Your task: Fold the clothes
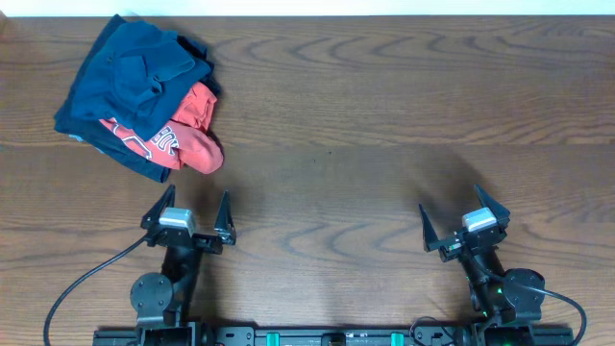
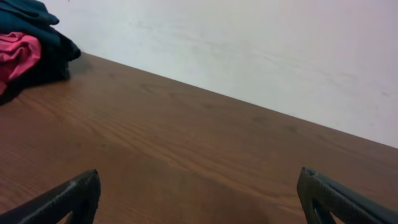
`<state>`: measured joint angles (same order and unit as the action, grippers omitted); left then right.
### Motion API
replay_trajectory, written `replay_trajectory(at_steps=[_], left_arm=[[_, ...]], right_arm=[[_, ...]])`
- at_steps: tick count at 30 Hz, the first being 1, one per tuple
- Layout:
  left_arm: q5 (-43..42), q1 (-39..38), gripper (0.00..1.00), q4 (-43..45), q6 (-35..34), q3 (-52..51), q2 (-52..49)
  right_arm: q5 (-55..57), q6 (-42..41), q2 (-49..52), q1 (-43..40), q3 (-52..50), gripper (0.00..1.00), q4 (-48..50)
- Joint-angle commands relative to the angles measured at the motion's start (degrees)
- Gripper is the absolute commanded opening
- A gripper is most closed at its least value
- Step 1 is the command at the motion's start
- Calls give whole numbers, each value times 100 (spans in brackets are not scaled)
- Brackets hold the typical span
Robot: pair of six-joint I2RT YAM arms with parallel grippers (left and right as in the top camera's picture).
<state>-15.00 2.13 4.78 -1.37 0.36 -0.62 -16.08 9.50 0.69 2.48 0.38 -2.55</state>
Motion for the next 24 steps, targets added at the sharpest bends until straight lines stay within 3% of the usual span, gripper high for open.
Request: replay_trajectory(at_steps=[1, 6, 24], left_arm=[[31, -24, 98, -199, -24, -13, 52], [33, -24, 98, -763, -24, -13, 35], [31, -24, 98, -743, -24, -13, -42]], right_arm=[[-4, -2, -35, -17, -9, 99, -22], [-4, -2, -35, -17, -9, 99, -22], [-4, -2, -35, -17, -9, 99, -22]])
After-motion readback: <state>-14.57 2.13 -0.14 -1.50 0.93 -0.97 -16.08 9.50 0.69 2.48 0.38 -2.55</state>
